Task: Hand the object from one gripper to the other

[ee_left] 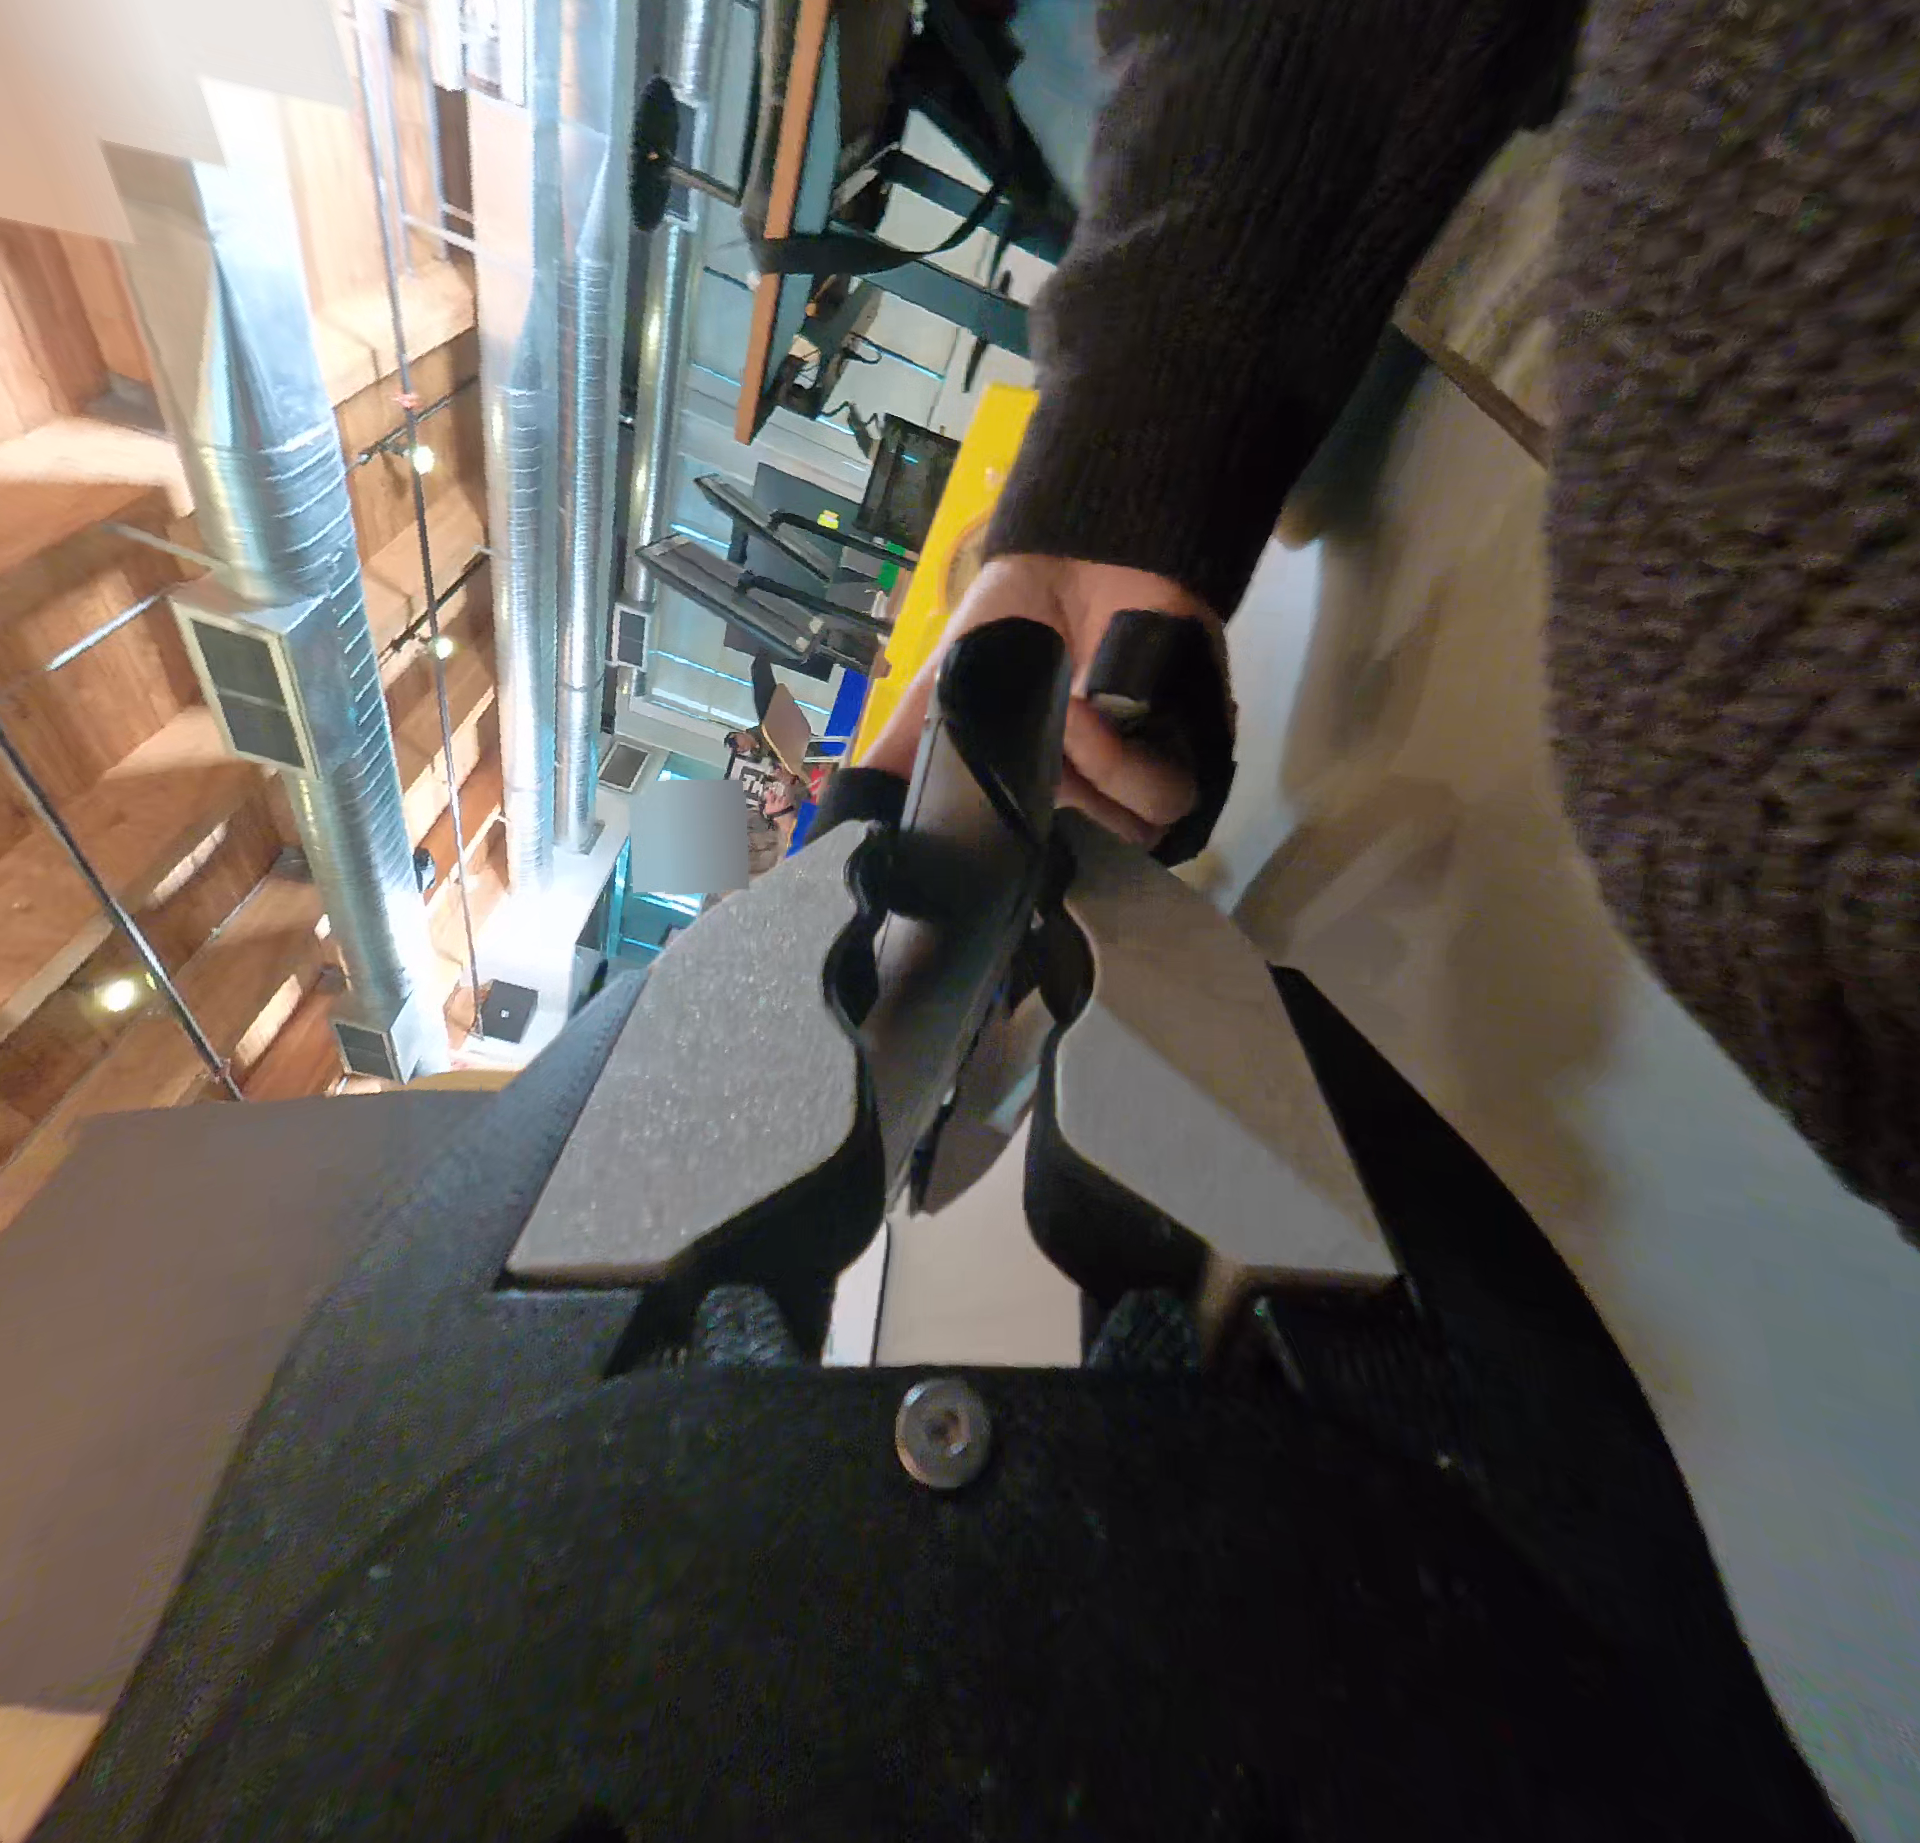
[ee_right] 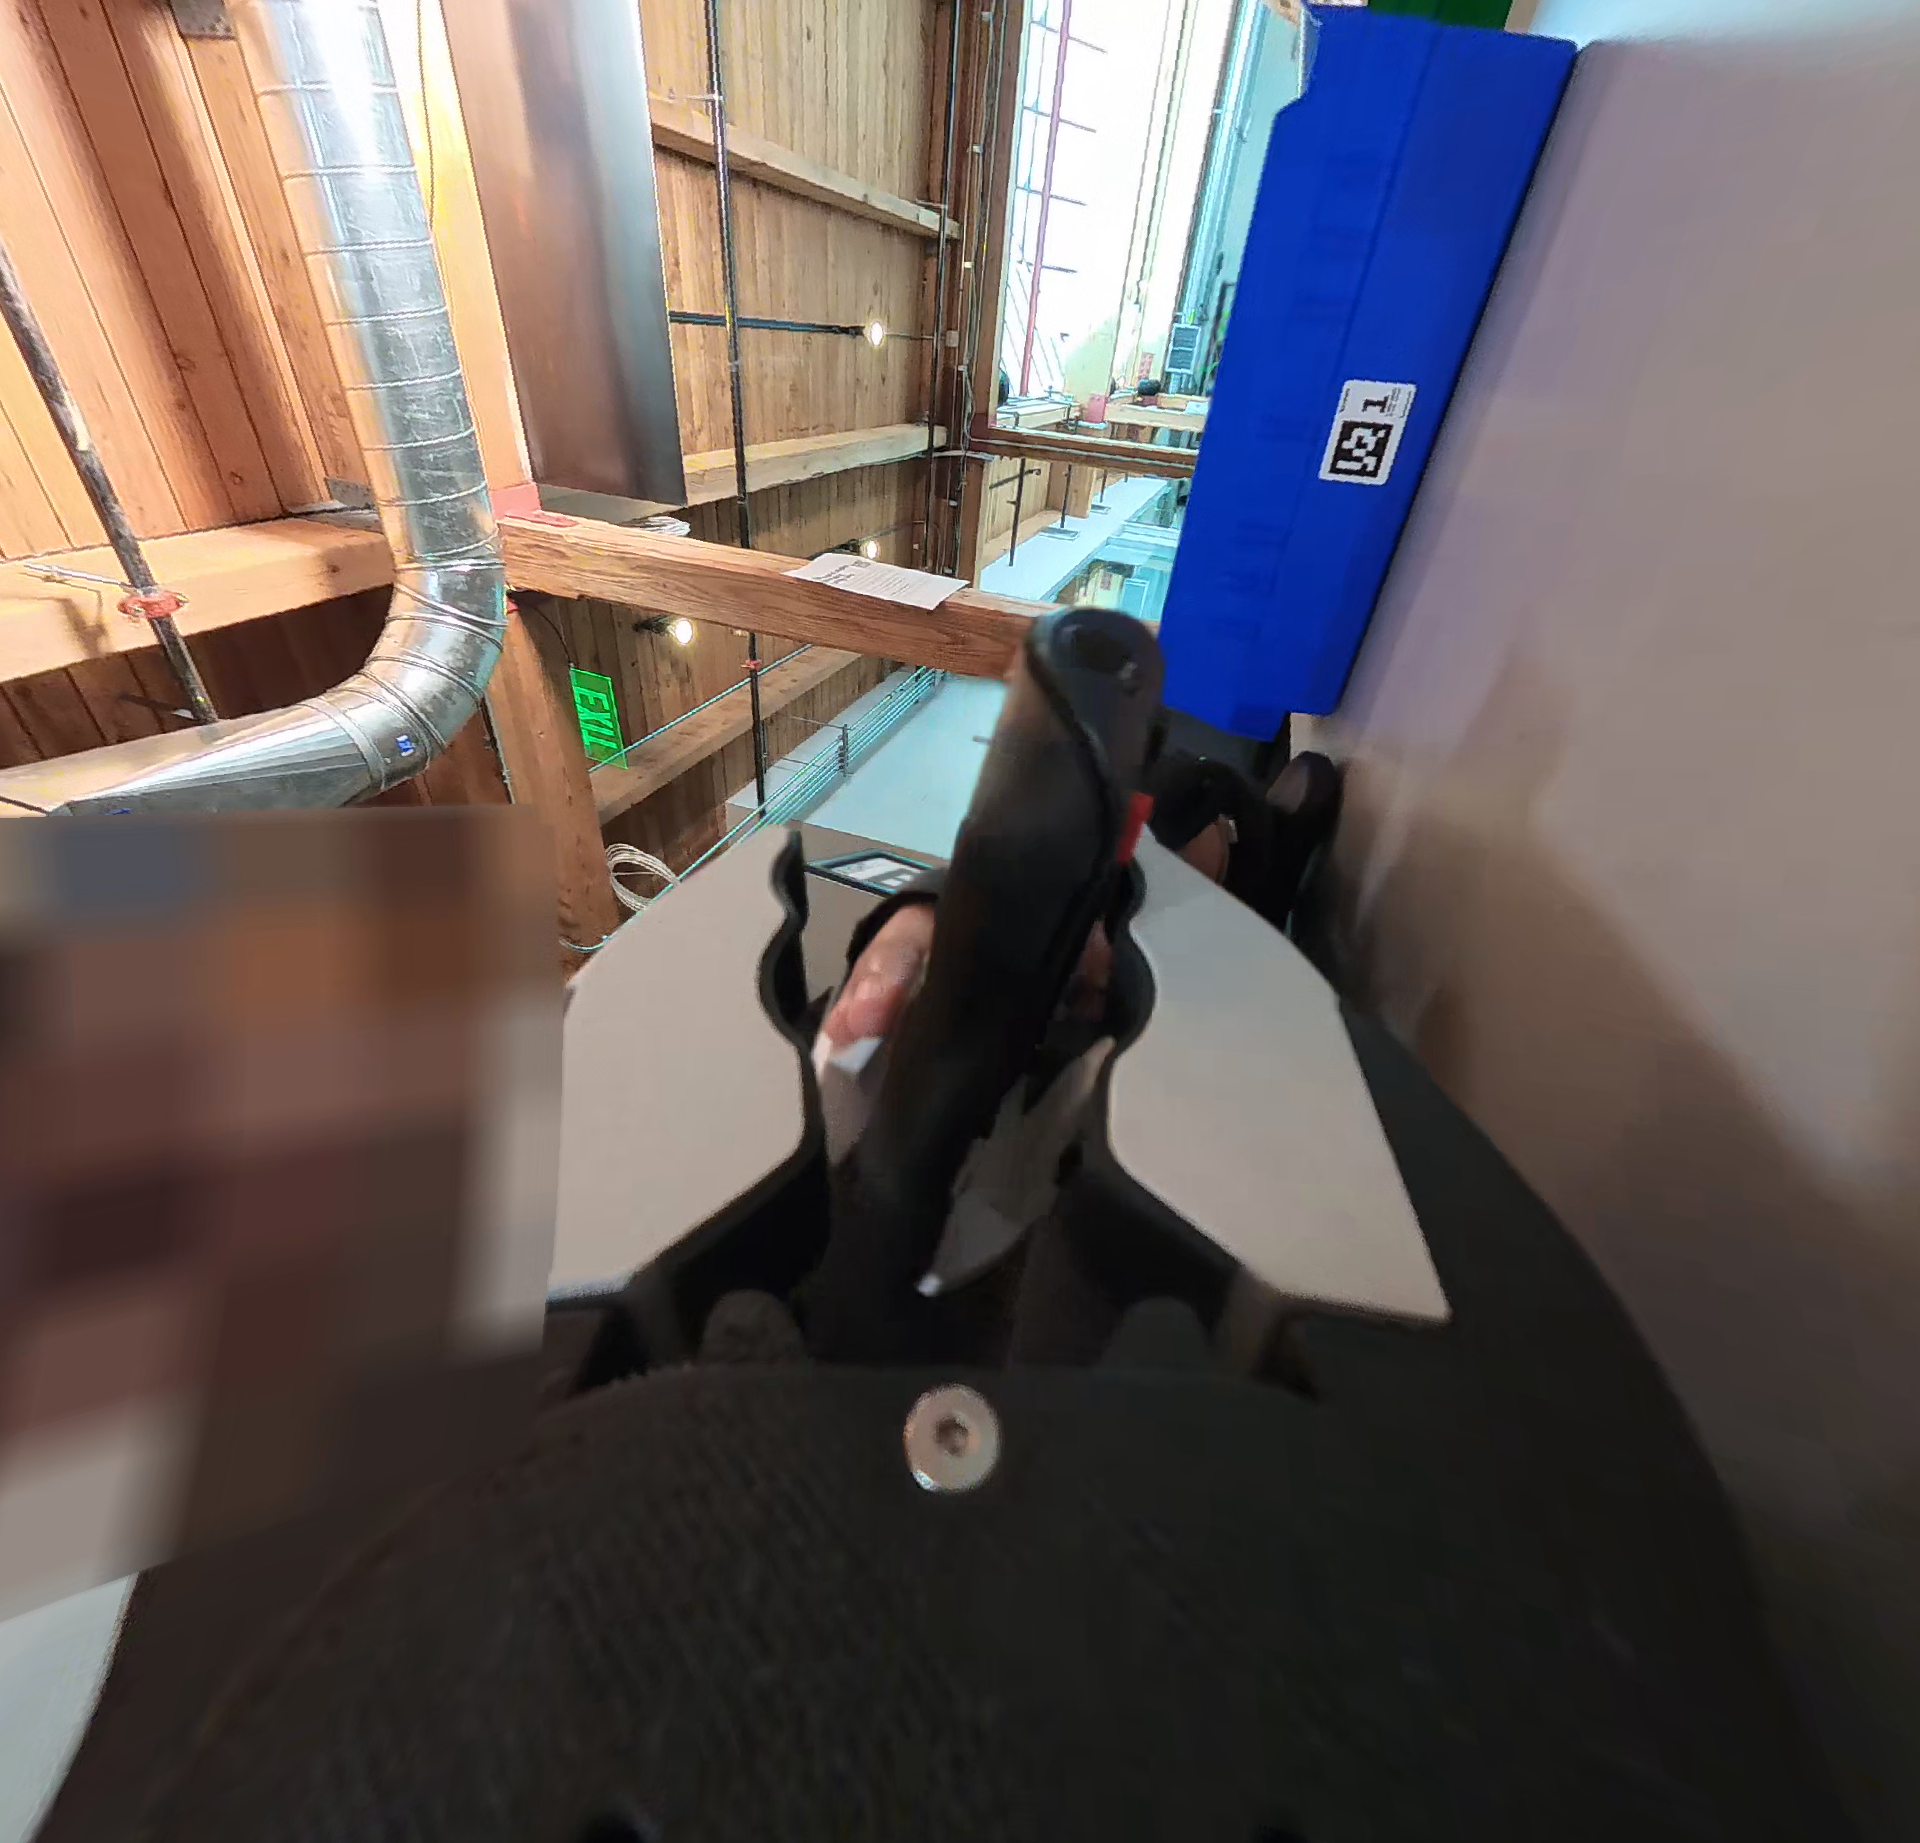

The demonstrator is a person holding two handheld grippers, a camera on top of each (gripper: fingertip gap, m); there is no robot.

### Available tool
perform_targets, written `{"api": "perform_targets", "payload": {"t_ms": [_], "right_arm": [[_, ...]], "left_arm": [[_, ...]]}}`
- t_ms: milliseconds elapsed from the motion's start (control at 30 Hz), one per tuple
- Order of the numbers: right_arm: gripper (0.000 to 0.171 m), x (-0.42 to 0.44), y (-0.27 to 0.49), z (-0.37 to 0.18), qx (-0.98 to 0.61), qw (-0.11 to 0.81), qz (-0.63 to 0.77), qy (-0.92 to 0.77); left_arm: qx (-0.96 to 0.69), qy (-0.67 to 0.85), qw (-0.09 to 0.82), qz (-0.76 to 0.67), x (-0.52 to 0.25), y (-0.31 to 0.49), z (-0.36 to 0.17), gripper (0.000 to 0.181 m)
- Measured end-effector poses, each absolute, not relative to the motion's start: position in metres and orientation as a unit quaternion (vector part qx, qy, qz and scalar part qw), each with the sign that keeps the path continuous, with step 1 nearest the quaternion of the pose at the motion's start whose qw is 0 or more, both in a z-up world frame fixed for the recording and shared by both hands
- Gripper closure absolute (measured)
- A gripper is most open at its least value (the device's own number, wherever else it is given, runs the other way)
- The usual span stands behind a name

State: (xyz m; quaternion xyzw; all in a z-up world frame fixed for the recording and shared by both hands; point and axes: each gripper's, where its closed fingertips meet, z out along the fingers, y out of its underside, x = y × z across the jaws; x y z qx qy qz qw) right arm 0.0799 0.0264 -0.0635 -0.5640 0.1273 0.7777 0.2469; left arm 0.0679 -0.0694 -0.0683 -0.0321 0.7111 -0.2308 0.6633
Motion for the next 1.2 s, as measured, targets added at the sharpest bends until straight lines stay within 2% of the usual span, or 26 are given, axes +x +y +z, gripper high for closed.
{"api": "perform_targets", "payload": {"t_ms": [100, 233, 433, 567, 800, 933, 1033, 1200], "right_arm": [[0.103, 0.081, 0.028, -0.062, -0.575, 0.268, 0.764, 0.117], [0.098, 0.083, 0.025, -0.057, -0.577, 0.277, 0.762, 0.101], [0.099, 0.081, 0.018, -0.05, -0.581, 0.274, 0.763, 0.067], [0.103, 0.082, 0.018, -0.047, -0.602, 0.317, 0.732, 0.037], [0.107, 0.087, 0.028, -0.064, -0.721, 0.472, 0.499, -0.09], [0.098, 0.095, 0.04, -0.075, -0.76, 0.546, 0.314, -0.162], [0.085, 0.099, 0.046, -0.081, -0.765, 0.574, 0.204, -0.211], [0.08, 0.094, 0.052, -0.091, -0.76, 0.58, 0.071, -0.283]], "left_arm": [[-0.08, 0.687, 0.672, -0.264, 0.068, -0.056, -0.051, 0.154], [-0.155, 0.643, 0.674, -0.327, 0.067, -0.035, -0.028, 0.154], [-0.257, 0.568, 0.671, -0.401, 0.063, 0.005, 0.002, 0.155], [-0.343, 0.496, 0.644, -0.471, 0.056, 0.041, 0.019, 0.155], [-0.515, 0.351, 0.538, -0.568, 0.053, 0.104, 0.006, 0.155], [-0.584, 0.267, 0.446, -0.624, 0.055, 0.119, -0.011, 0.156], [-0.612, 0.183, 0.359, -0.681, 0.057, 0.124, -0.024, 0.156], [-0.62, 0.1, 0.286, -0.723, 0.058, 0.127, -0.037, 0.154]]}}
